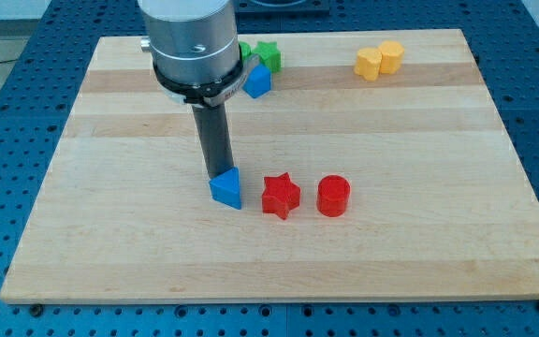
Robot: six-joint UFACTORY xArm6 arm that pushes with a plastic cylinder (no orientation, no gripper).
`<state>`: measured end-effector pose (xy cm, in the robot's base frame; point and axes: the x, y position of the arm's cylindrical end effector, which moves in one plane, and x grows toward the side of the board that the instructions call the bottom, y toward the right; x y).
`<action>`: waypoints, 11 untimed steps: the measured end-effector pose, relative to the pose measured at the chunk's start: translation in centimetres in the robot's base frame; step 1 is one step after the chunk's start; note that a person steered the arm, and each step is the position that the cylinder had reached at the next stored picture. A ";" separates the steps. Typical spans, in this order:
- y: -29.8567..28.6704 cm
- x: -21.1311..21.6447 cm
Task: Drag the blue cube to the left of the blue triangle
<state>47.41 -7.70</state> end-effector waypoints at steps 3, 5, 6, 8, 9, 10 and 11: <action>0.0 0.8; -1.7 -4.0; -3.5 -7.2; -4.0 -15.2; -3.4 -18.4; -1.9 -20.8; 3.7 -21.4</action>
<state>26.01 -4.04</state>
